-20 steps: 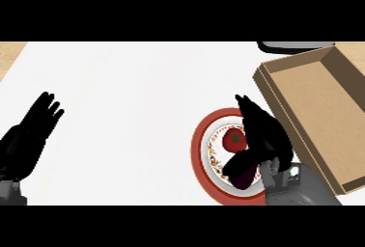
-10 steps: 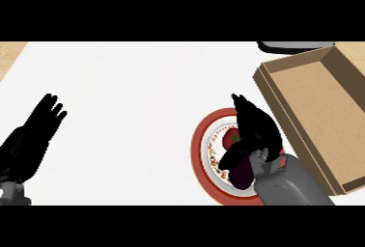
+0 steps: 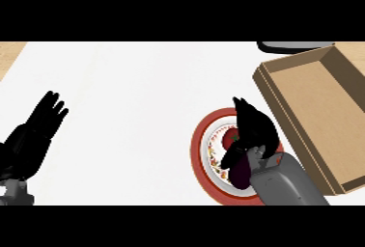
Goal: Pick the tomato from the plate and place it in the cardboard box
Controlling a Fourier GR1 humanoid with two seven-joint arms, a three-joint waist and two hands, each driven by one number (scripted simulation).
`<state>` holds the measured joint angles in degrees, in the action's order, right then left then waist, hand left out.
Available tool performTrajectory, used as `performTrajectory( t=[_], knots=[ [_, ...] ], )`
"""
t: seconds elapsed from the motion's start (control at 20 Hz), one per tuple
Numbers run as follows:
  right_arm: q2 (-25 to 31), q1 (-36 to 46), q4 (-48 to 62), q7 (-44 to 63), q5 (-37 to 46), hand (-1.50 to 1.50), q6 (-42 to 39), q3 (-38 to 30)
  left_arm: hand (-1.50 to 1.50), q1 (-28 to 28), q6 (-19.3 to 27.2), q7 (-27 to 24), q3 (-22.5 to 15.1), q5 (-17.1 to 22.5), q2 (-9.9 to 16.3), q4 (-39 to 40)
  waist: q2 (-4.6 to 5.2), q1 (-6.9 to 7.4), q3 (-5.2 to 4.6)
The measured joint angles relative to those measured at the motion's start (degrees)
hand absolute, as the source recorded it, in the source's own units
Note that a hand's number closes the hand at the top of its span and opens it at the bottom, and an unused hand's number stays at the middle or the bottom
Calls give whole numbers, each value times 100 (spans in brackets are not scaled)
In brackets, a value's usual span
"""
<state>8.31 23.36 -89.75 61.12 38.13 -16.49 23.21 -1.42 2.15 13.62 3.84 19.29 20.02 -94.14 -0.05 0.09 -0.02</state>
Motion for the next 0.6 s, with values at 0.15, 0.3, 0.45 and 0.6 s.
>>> performTrajectory(
  t=[0.15, 0.3, 0.45, 0.6],
  knots=[
    [-92, -9, 105, -39, 61, -150, -79, -60, 0, 27, -91, -54, 54, -18, -14, 44, 1, 3, 0],
    [-164, -175, 98, -57, 162, -150, -142, -26, 0, 81, -119, -47, 83, -47, -49, 9, -1, 1, 0],
    [-180, -267, 326, -223, 271, -150, -163, -121, 0, 21, -84, -46, 25, -158, -171, 43, 3, 2, 1],
    [-227, -318, 377, -298, 340, -150, -222, -230, 0, 17, -189, 49, 167, -103, -111, -15, 3, 5, 1]
  ],
)
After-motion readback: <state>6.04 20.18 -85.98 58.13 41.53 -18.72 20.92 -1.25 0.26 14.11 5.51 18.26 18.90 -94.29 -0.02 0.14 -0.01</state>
